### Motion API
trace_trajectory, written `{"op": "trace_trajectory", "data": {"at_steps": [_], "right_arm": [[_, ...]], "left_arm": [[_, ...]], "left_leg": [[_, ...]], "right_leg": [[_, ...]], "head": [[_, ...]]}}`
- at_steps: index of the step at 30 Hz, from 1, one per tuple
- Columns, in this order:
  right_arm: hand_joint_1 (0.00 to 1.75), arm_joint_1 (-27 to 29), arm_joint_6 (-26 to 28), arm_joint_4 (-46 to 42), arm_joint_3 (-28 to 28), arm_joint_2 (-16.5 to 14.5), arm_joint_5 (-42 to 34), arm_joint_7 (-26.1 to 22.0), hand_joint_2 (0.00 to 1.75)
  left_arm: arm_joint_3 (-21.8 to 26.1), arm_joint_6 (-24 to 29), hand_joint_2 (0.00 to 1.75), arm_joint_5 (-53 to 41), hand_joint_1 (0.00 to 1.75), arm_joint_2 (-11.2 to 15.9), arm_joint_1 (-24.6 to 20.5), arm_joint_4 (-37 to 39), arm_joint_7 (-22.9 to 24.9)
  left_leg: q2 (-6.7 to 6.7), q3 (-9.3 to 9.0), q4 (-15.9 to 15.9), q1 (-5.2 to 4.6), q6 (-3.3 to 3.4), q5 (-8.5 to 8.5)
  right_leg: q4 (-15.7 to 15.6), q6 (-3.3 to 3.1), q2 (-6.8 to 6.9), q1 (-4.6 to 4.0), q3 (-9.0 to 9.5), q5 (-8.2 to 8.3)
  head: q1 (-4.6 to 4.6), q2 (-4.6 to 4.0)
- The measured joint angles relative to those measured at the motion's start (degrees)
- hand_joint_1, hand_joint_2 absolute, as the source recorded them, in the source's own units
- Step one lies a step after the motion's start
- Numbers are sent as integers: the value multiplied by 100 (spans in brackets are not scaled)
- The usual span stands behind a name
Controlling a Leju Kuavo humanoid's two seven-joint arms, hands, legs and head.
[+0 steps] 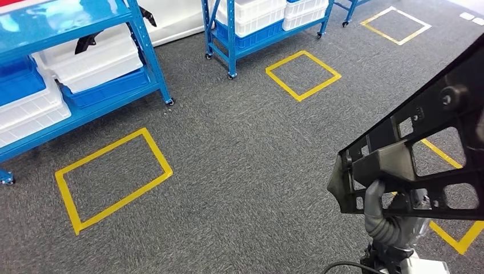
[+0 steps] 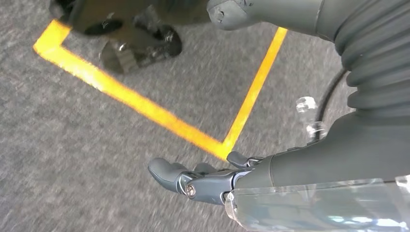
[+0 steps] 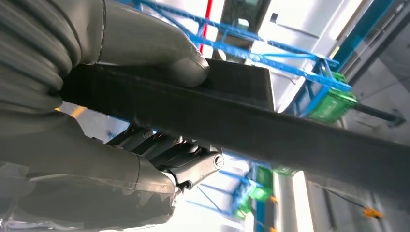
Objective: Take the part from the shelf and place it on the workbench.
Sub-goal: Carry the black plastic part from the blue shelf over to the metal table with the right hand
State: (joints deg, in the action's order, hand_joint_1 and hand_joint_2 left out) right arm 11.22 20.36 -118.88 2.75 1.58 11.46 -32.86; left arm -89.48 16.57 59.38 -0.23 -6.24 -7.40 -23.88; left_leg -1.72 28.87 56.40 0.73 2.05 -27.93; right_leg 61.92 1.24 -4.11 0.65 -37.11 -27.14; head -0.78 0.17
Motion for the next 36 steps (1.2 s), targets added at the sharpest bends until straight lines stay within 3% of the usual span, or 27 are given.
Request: {"op": "trace_trajectory", "data": {"at_steps": [2,4,5,6,8,10,12,13,15,17,19,20,21,23,24,26,28,30,32,34,35,36], "right_arm": [[175,3,37,-14,-22,5,43,-42,175],[175,29,85,-16,-50,7,115,-74,175],[175,42,100,-24,-65,8,145,-85,175],[175,51,107,-36,-80,8,164,-91,175],[175,55,109,-68,-96,8,185,-98,175],[175,63,119,-97,-103,8,210,-106,175],[175,84,154,-131,-109,8,252,-116,175],[175,97,176,-152,-113,8,278,-121,175],[175,122,231,-204,-124,12,294,-132,175],[175,229,268,-273,-198,41,171,-177,175],[175,459,151,-359,-403,85,-154,-308,175],[175,588,-2,-400,-581,99,-367,-380,175],[175,701,-216,-428,-799,106,-577,-434,175],[175,837,-784,-459,-1363,90,-893,-472,175],[175,860,-1069,-461,-1660,66,-975,-475,175],[175,879,-1471,-461,-2179,-7,-1021,-477,175],[175,902,-1631,-465,-2519,-82,-968,-478,175],[175,887,-1694,-480,-2717,-161,-780,-478,175],[175,814,-1614,-495,-2716,-245,-396,-471,175],[175,687,-1263,-485,-2438,-292,123,-413,175],[175,599,-1006,-468,-2205,-286,339,-354,175],[175,496,-740,-446,-1922,-258,494,-287,175]], "left_arm": [[0,-10,175,-21,0,5,17,0,-13],[0,-31,175,-49,0,11,35,0,-16],[0,-43,175,-64,0,14,37,-1,-17],[0,-51,175,-80,0,14,36,-1,-17],[0,-60,175,-105,0,19,30,0,-19],[0,-62,175,-122,0,28,25,1,-17],[0,-63,175,-126,0,34,12,1,-15],[0,-63,175,-130,0,34,3,1,-14],[0,-59,175,-189,0,33,-8,1,-2],[0,-29,175,-322,0,30,-10,0,45],[0,9,175,-493,0,13,-19,-1,136],[0,19,175,-584,0,2,-27,-1,192],[0,22,175,-677,0,-9,-35,-1,249],[-1,13,175,-846,0,-23,-66,-1,353],[-1,6,175,-905,0,-27,-90,-1,387],[-2,-7,175,-962,0,-33,-145,-1,425],[-2,-21,175,-970,0,-43,-197,-2,431],[-1,-25,175,-928,0,-47,-214,-3,391],[20,-14,175,-802,0,-30,-178,-3,286],[88,-1,175,-625,0,0,-111,-3,159],[129,5,175,-550,0,12,-81,-3,112],[170,10,175,-486,0,20,-60,-3,76]], "left_leg": [[164,-7,-19,-29,27,13],[328,-4,-6,-38,22,-3],[403,-6,6,-35,7,-17],[470,-10,25,-27,-16,-38],[584,-16,88,-29,-88,-106],[673,-23,131,-49,-168,-174],[758,-64,128,-52,-230,-207],[741,-78,148,-38,-261,-236],[530,21,419,-10,-302,-449],[284,331,1099,-2,-308,-829],[228,618,1687,-3,-292,-1010],[220,646,1711,-4,-275,-933],[200,580,1527,-4,-252,-755],[-9,299,821,-6,-190,-336],[-132,185,525,-6,-167,-220],[-259,102,283,-26,-134,-186],[-128,71,209,-37,-75,-147],[30,28,118,-26,7,-79],[197,20,79,-35,50,-46],[376,35,80,-55,52,-45],[463,39,82,-60,46,-49],[545,38,85,-61,36,-55]], "right_leg": [[662,37,280,14,-325,-343],[1123,91,353,63,-543,-462],[1070,116,379,90,-507,-374],[813,137,424,113,-358,-212],[88,149,631,122,51,64],[-260,84,732,87,242,121],[-259,-9,625,60,227,104],[-270,-43,576,65,224,111],[-292,-120,476,82,220,132],[-298,-170,387,67,216,138],[-295,-186,284,34,217,134],[-291,-188,217,21,220,133],[-287,-187,143,13,225,133],[-275,-173,-4,8,224,138],[-265,-148,-79,11,207,149],[-265,-70,-216,35,164,187],[-279,13,-300,60,134,225],[-88,48,-77,44,31,90],[513,62,240,37,-251,-268],[1127,94,346,64,-524,-513],[1196,109,376,81,-538,-491],[1049,121,411,99,-435,-374]], "head": [[-26,-1],[-28,-1],[-29,-1],[-31,0],[-31,0],[-13,0],[10,0],[13,0],[28,0],[46,0],[51,0],[50,0],[51,0],[49,-1],[48,-1],[46,-1],[44,-1],[26,0],[11,0],[11,-1],[11,-1],[11,-1]]}}
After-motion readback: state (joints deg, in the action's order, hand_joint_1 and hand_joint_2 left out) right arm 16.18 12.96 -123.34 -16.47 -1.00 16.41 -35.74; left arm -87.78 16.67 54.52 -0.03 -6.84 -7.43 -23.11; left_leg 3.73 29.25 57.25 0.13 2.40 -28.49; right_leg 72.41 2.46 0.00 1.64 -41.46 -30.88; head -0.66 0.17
